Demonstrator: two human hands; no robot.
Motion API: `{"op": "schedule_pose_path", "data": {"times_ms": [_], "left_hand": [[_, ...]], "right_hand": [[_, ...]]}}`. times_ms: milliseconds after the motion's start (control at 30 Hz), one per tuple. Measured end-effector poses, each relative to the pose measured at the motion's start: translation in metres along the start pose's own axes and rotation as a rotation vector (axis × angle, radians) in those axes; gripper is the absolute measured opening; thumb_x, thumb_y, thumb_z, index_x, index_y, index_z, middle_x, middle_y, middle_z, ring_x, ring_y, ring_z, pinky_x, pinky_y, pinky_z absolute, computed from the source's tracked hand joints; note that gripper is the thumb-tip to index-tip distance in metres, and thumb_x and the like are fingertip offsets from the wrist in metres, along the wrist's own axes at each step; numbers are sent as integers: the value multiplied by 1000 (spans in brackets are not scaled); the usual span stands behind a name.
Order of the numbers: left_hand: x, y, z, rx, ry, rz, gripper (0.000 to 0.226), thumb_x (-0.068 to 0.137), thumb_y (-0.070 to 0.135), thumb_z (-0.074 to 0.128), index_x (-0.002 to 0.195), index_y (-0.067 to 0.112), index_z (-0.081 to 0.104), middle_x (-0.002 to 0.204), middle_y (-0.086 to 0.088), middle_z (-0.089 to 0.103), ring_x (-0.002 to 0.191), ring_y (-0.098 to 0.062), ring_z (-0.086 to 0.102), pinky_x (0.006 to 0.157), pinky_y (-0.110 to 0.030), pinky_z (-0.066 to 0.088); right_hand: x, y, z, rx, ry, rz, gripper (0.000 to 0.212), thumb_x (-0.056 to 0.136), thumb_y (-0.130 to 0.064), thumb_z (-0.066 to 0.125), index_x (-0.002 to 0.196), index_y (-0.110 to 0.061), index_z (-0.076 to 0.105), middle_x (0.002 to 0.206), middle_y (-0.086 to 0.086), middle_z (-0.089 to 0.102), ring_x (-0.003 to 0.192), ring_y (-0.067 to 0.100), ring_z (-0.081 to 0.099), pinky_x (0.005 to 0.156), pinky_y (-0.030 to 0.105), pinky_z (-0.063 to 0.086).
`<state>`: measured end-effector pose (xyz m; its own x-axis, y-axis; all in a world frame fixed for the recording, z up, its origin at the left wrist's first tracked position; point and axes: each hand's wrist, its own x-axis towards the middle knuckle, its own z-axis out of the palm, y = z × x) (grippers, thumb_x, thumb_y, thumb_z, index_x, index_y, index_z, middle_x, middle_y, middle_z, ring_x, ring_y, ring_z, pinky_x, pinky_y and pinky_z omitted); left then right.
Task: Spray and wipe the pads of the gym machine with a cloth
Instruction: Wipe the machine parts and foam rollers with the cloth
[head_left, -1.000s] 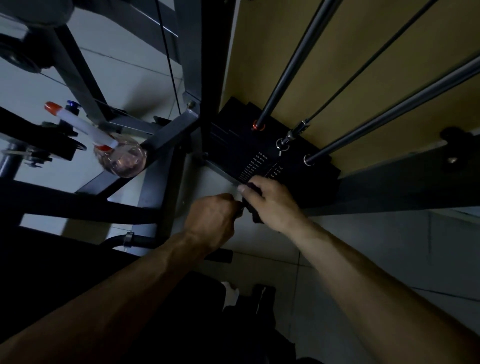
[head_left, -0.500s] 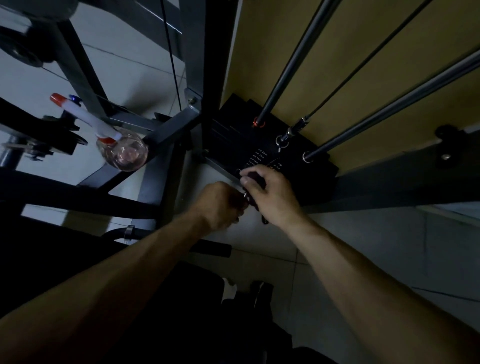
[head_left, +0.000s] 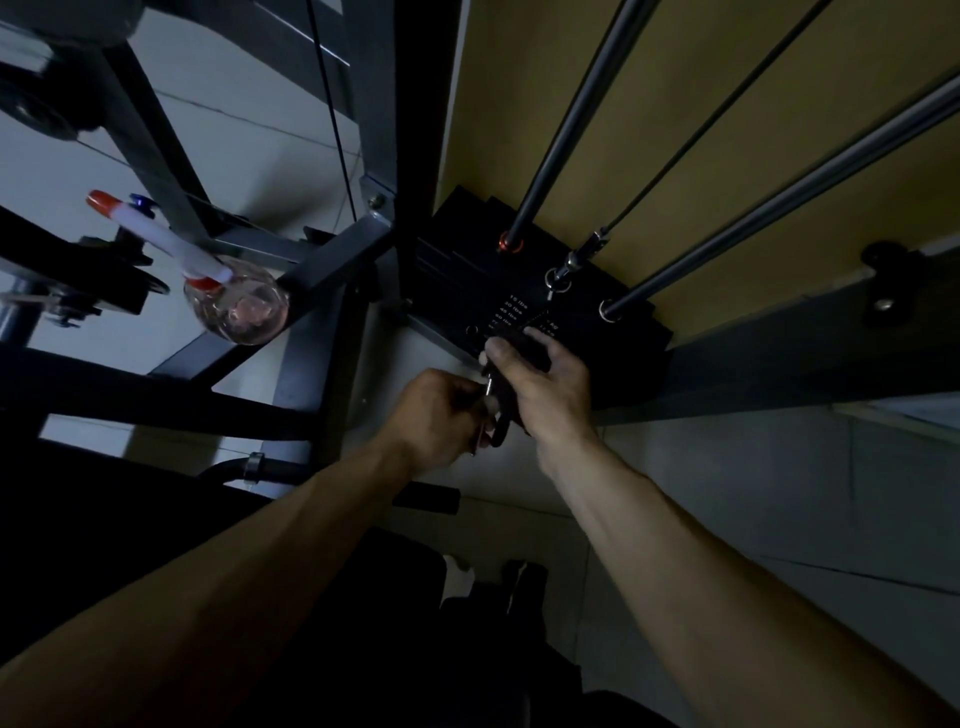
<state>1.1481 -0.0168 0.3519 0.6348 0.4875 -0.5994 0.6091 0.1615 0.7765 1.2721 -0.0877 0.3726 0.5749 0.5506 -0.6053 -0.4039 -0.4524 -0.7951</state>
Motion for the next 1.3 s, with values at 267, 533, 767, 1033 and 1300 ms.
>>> {"op": "schedule_pose_path", "data": {"times_ms": [267,533,767,1033,1300], "left_hand": [[7,3,5,521,137,18,23,103,24,58,122,23,70,117,3,69,96,-10,65,88,-28,53],[11,-6,2,455,155,21,18,103,17,55,96,20,72,87,5,68,75,-8,65,65,-23,51],[9,3,-4,498,221,96,16,96,17,62,103,26,73,94,7,70,79,-8,60,66,-19,40],[11,2,-18,536,134,69,13,97,17,61,89,24,67,89,2,71,78,-12,65,64,-23,47],[-3,20,-34,-748,-379,-107,21,101,16,52,108,5,69,72,0,63,61,-12,66,54,-22,55]], "right_hand": [[7,9,-14,-500,126,-219,36,84,-62,73,100,-29,71,91,-3,76,86,18,74,77,44,63],[-10,-4,7,-290,6,132,58,87,-44,73,140,-23,59,132,1,62,121,23,61,106,45,51],[-5,-6,24,-175,179,139,51,99,-31,68,147,-24,53,141,6,60,124,26,62,105,48,53],[-8,-9,25,-100,127,194,25,99,-21,66,124,-24,64,128,7,64,116,24,63,105,42,52],[2,-24,13,398,-15,451,41,98,-28,39,78,-2,64,58,8,56,57,21,52,49,28,48]]}}
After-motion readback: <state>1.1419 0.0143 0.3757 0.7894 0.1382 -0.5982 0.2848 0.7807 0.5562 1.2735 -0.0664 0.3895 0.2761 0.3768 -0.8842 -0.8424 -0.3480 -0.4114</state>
